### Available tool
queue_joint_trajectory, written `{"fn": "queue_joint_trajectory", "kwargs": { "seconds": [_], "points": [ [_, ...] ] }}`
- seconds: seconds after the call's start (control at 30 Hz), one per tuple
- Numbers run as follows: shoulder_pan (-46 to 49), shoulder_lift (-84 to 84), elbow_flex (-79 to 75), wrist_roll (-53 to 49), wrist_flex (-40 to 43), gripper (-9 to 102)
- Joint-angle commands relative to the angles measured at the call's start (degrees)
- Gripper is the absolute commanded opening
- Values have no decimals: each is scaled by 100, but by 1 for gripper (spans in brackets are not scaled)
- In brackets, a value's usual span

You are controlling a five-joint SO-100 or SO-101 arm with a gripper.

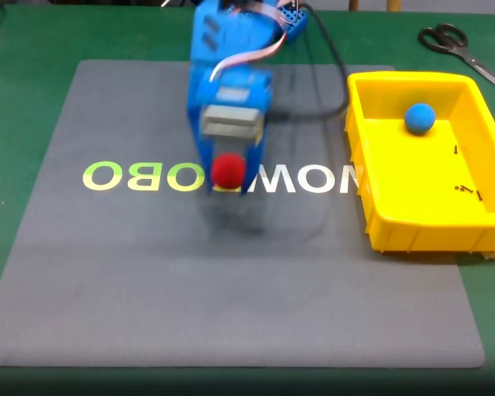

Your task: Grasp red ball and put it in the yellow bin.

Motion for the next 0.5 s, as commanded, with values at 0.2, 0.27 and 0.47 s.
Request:
{"fn": "queue_joint_trajectory", "kwargs": {
  "seconds": [0.2, 0.27, 0.47],
  "points": [
    [-1521, 2197, 1055, 633, 44, 0],
    [-1925, 2408, 1274, 765, -9, 0],
    [-2865, 2408, 1292, 1125, -53, 1]
  ]
}}
